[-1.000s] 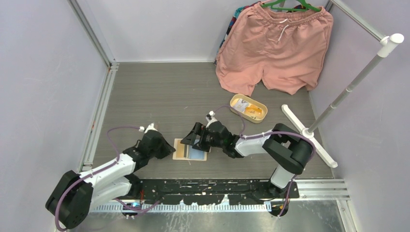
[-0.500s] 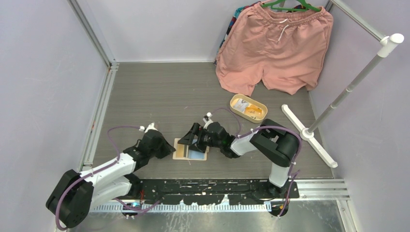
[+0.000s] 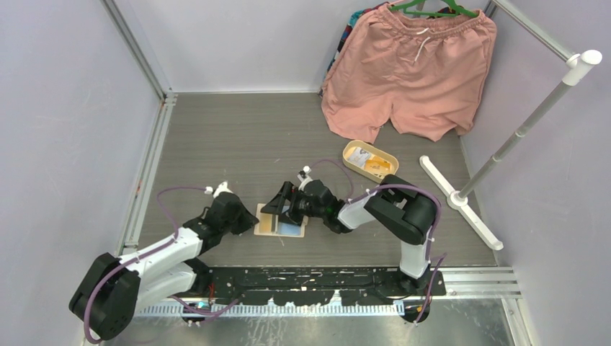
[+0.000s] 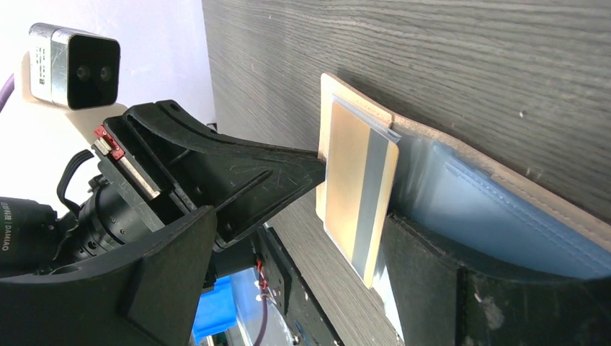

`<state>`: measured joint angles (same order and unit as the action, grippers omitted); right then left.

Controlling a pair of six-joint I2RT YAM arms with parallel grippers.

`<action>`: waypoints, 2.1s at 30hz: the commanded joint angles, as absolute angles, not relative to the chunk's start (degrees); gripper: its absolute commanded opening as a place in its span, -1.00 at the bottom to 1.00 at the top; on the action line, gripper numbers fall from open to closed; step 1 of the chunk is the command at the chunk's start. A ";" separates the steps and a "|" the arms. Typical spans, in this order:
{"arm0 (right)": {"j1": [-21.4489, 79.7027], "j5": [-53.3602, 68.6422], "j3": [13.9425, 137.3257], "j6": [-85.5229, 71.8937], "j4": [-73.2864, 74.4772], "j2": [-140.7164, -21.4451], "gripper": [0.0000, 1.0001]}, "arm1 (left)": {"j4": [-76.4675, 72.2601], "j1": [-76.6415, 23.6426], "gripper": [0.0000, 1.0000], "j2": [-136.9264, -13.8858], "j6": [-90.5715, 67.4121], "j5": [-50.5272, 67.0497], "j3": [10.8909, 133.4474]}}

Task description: Take the credit cards out of the card holder

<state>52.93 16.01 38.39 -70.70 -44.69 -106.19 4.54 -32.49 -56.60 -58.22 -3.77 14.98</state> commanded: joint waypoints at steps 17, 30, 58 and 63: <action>56.26 21.95 41.88 -74.26 -58.23 -106.96 0.69 | 8.28 -32.79 -1.00 -55.41 -57.55 -4.22 13.81; 56.13 22.04 37.86 -73.50 -58.31 -104.50 0.64 | 8.94 -32.77 -1.00 -55.17 -57.59 -4.39 13.80; 53.50 20.16 29.86 -71.89 -56.28 -100.09 0.60 | 9.08 -32.79 -1.00 -55.96 -57.73 -4.57 13.89; 53.01 19.69 28.96 -72.06 -55.43 -100.23 0.27 | 9.20 -32.80 -1.00 -55.89 -57.74 -4.57 13.84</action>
